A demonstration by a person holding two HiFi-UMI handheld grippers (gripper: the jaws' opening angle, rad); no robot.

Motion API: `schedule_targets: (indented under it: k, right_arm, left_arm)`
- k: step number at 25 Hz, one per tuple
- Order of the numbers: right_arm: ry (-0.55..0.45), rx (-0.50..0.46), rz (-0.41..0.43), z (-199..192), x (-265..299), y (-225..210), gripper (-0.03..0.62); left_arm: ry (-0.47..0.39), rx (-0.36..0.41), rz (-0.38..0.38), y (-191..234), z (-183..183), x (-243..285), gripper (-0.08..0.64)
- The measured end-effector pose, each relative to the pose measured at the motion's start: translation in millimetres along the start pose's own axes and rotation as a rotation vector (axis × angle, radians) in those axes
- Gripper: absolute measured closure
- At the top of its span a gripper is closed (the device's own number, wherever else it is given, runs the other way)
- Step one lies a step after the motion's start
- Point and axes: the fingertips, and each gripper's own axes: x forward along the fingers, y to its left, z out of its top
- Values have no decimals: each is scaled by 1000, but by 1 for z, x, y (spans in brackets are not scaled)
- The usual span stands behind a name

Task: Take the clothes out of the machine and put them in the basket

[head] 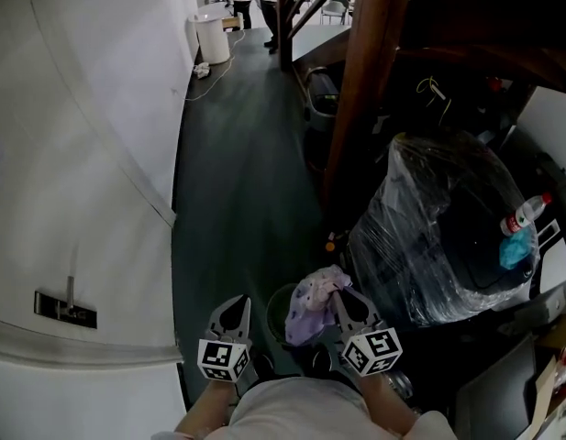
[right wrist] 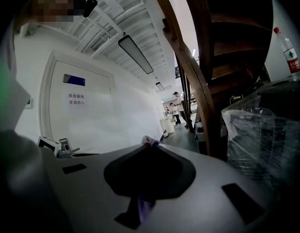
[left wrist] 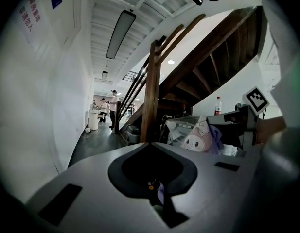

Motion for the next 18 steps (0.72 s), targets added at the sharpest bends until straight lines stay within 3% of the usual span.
schedule_targets:
  k: [7,18]
  right_arm:
    - [23,4,-47,-18,13,6,569]
    - [129,26,-64,-75,28,-10,569]
  left_arm:
    - [27,8,-45,21,-11,6,540]
    - [93,-33,-46,29,-53,19,540]
